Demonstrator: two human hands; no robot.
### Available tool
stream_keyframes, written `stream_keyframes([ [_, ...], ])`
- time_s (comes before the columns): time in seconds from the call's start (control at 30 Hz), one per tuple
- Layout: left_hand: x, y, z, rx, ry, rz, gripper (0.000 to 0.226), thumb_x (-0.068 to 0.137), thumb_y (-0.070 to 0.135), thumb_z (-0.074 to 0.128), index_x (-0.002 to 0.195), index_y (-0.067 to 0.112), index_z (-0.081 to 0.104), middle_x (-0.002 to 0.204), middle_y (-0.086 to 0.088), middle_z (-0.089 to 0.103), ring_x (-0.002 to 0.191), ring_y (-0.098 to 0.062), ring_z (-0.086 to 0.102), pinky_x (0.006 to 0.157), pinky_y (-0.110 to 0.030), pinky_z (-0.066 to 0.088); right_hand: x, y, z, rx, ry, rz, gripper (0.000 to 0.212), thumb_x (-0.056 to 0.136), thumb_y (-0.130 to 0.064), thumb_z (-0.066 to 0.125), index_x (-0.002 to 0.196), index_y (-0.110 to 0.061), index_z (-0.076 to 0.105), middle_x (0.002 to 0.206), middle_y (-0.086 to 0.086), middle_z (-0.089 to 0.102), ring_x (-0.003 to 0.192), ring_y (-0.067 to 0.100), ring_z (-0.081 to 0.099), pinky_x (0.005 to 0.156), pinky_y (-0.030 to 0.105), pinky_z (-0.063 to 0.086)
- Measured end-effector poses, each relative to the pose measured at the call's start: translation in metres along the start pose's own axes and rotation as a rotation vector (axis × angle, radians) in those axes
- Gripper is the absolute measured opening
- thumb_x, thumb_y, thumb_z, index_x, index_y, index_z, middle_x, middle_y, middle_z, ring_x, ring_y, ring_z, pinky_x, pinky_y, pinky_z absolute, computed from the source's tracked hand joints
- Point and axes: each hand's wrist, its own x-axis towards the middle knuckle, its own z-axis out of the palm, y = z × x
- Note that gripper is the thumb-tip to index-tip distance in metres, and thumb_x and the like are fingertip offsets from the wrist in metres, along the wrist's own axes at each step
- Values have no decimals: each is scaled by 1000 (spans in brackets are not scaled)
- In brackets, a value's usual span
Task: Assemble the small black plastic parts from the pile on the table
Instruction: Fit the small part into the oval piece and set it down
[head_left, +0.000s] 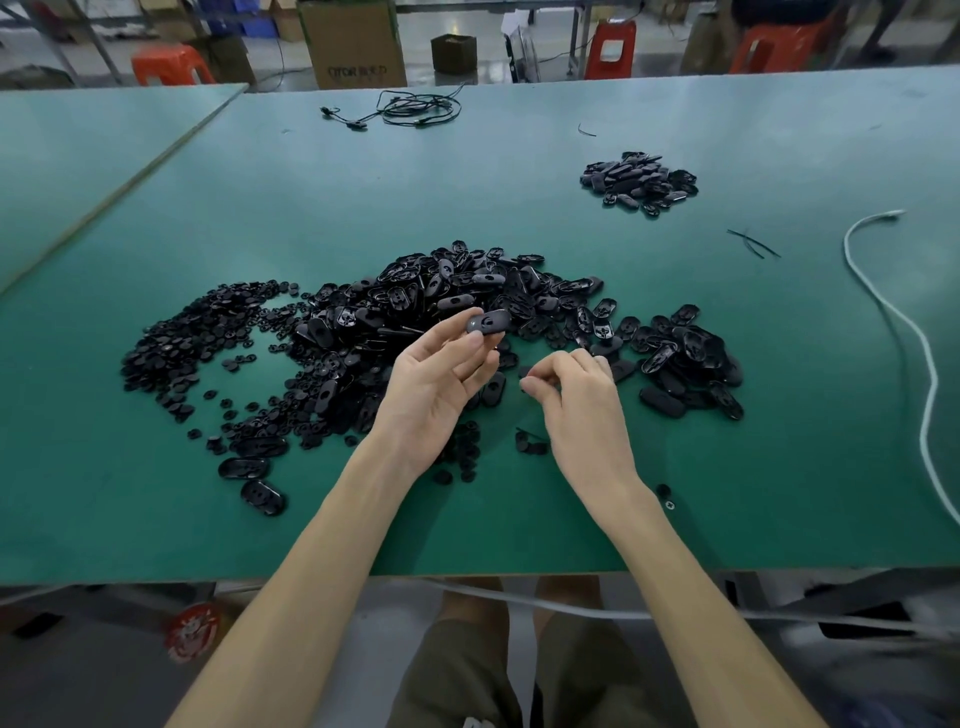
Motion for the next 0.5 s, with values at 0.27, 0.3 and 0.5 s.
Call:
stream_keyframes([
  [0.27, 0, 0, 0, 66, -28, -10, 35, 86, 6, 74, 121, 8, 72, 115, -12, 74, 102, -19, 73, 87, -27, 59, -2, -4, -5, 300, 7, -53, 8, 101, -13, 67, 99, -20, 65, 89, -4, 69, 89, 9, 65, 80, 19, 49],
  [0.3, 0, -1, 0, 96, -36, -7, 35, 85, 6, 74, 120, 8, 72, 115, -12, 74, 104, -19, 73, 86, -28, 59, -2, -4, -6, 328, 21, -59, 10, 99, -11, 69, 100, -21, 66, 92, -6, 69, 90, 7, 65, 78, 13, 47],
  [0.5, 0, -6, 2, 239, -44, -17, 37, 80, 7, 78, 117, 5, 73, 98, -7, 72, 102, -23, 73, 81, -26, 59, -1, -2, -10, 434, 91, -28, 15, 96, -10, 74, 106, -21, 71, 95, -16, 72, 93, 6, 69, 79, 22, 54],
])
